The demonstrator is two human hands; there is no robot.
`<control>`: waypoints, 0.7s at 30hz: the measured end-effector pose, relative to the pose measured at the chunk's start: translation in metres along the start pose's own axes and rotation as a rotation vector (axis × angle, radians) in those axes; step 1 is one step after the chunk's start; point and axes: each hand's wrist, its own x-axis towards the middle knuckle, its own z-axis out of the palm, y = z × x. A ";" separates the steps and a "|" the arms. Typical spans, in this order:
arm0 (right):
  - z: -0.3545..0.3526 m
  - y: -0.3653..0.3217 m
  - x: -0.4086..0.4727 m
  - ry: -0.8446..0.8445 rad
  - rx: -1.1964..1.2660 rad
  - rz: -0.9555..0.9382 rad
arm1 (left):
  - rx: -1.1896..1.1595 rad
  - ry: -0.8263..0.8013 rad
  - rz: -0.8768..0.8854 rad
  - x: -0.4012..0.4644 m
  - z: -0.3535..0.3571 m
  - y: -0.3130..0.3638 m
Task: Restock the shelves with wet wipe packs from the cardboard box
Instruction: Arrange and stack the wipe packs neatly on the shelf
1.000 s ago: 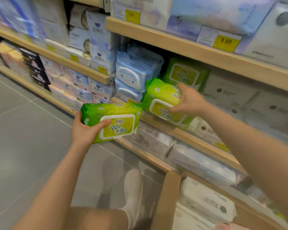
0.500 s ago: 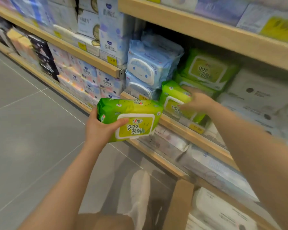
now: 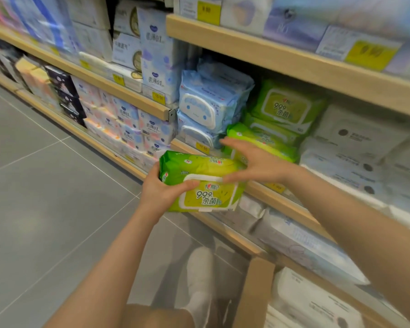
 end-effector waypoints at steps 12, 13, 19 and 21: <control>-0.050 -0.003 -0.036 0.258 -0.321 0.030 | 0.044 -0.148 0.249 -0.014 0.033 0.027; -0.062 0.000 -0.034 0.290 -0.359 0.057 | 0.052 -0.156 0.263 -0.012 0.037 0.032; -0.089 0.042 -0.008 0.338 -0.249 0.172 | 0.184 -0.339 0.311 0.040 0.103 0.064; -0.083 0.059 -0.001 0.327 -0.285 0.209 | 0.168 -0.349 0.268 0.050 0.121 0.063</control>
